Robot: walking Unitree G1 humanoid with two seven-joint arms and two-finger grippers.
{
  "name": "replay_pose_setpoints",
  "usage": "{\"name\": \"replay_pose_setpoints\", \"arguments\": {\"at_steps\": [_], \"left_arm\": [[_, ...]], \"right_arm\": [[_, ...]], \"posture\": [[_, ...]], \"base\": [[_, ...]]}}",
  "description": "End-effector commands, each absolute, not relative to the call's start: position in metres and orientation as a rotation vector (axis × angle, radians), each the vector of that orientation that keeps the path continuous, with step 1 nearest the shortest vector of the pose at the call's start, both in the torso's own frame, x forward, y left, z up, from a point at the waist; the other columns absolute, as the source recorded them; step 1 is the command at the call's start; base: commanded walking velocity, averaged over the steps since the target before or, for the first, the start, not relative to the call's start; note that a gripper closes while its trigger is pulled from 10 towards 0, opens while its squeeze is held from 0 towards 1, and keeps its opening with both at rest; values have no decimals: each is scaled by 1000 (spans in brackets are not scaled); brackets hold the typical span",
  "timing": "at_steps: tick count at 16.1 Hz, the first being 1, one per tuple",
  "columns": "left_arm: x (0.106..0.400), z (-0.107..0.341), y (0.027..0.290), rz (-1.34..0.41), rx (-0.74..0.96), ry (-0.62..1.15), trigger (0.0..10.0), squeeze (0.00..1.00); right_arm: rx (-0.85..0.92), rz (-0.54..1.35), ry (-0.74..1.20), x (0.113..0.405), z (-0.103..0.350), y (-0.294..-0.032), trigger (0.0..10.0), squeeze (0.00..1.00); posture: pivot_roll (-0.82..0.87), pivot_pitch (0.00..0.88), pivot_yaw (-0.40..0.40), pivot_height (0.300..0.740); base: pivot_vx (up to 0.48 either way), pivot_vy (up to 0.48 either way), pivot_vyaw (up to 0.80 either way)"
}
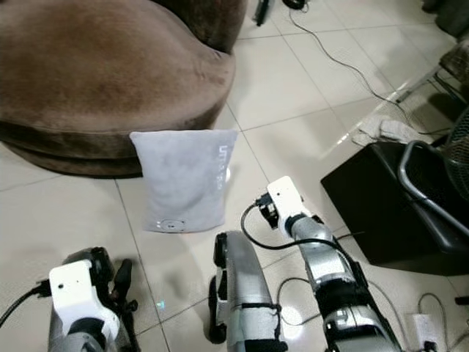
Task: Move the pillow to the sofa from floor
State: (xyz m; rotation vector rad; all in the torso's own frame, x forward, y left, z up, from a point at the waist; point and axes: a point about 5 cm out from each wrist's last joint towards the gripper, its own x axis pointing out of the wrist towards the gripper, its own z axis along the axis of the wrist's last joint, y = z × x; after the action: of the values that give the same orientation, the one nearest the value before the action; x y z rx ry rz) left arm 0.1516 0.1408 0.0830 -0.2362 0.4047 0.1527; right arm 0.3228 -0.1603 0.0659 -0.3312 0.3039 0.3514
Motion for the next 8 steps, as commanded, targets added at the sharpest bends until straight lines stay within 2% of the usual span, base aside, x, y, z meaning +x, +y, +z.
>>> {"name": "replay_pose_setpoints", "arguments": {"at_steps": [1, 5, 8], "left_arm": [[157, 80, 132, 136, -285, 407, 10000, 0], [177, 81, 135, 107, -253, 366, 10000, 0], [204, 89, 140, 76, -189, 289, 10000, 0]], "right_arm": [[-306, 310, 330, 319, 64, -172, 10000, 0], [-285, 286, 249, 312, 86, -170, 10000, 0], [-237, 264, 223, 316, 90, -156, 10000, 0]], "posture": [[-51, 227, -226, 543], [-52, 170, -195, 543], [-35, 101, -150, 543]], "base": [[0, 0, 0], [0, 0, 0], [0, 0, 0]]}}
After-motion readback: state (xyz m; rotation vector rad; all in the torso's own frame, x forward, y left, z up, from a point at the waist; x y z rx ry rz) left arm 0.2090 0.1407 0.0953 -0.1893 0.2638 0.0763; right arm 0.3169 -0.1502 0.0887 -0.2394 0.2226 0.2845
